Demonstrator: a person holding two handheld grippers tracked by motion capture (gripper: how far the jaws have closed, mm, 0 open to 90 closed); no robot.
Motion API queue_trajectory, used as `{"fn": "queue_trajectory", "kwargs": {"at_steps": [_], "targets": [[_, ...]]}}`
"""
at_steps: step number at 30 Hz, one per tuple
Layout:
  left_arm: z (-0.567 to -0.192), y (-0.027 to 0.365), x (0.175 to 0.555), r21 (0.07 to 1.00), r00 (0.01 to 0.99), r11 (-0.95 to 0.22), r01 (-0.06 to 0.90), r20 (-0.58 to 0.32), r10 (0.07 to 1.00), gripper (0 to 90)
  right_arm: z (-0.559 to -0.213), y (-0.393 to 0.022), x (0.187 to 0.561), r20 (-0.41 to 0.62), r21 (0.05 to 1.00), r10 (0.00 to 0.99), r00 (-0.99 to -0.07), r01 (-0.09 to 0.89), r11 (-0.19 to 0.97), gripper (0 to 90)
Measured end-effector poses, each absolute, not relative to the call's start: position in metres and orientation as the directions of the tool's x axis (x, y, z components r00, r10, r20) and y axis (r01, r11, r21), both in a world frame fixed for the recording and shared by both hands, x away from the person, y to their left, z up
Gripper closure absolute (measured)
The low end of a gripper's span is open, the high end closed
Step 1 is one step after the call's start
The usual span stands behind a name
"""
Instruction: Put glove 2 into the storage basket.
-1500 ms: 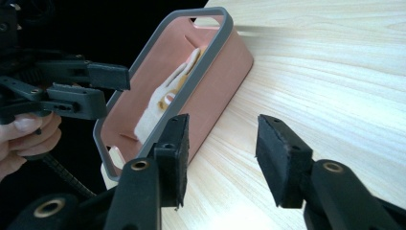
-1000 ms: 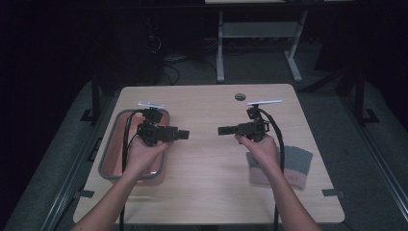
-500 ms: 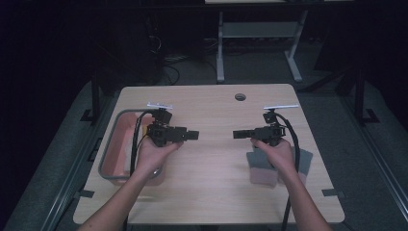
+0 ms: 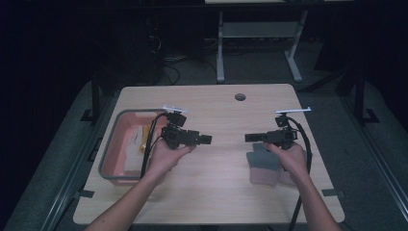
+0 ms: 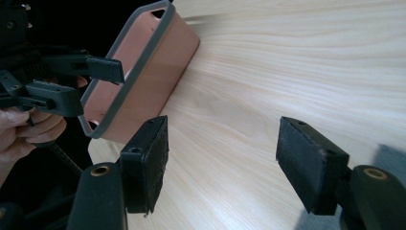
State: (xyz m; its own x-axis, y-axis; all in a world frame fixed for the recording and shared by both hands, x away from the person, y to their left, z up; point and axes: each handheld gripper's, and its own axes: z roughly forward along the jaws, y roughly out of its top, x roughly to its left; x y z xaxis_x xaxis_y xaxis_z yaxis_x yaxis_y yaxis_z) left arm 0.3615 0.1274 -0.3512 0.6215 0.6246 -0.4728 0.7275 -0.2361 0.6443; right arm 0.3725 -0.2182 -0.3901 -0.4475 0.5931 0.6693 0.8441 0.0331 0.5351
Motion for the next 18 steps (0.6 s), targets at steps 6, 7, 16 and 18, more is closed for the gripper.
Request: {"fn": "queue_trajectory", "kwargs": {"at_steps": [6,7,16,18], "targets": [[-0.356,0.118,0.364,0.639,0.624,-0.240,0.730,-0.481,0.616,28.9,-0.394,-0.231,0.369,0.663,0.535,0.601,-0.446,0.844,0.035,33.2],[-0.356,0.116,0.364,0.641,0.626,-0.240,0.729,-0.482,0.613,28.9,-0.394,-0.233,0.369,0.663,0.537,0.600,-0.448,0.843,0.036,33.2],[-0.362,0.097,0.361,0.645,0.653,-0.272,0.714,-0.474,0.590,26.3,-0.395,-0.246,0.363,0.630,0.558,0.628,-0.457,0.829,0.044,32.6],[-0.364,0.093,0.360,0.646,0.659,-0.279,0.711,-0.472,0.586,26.3,-0.396,-0.249,0.362,0.624,0.559,0.634,-0.456,0.828,0.044,32.6]]}}
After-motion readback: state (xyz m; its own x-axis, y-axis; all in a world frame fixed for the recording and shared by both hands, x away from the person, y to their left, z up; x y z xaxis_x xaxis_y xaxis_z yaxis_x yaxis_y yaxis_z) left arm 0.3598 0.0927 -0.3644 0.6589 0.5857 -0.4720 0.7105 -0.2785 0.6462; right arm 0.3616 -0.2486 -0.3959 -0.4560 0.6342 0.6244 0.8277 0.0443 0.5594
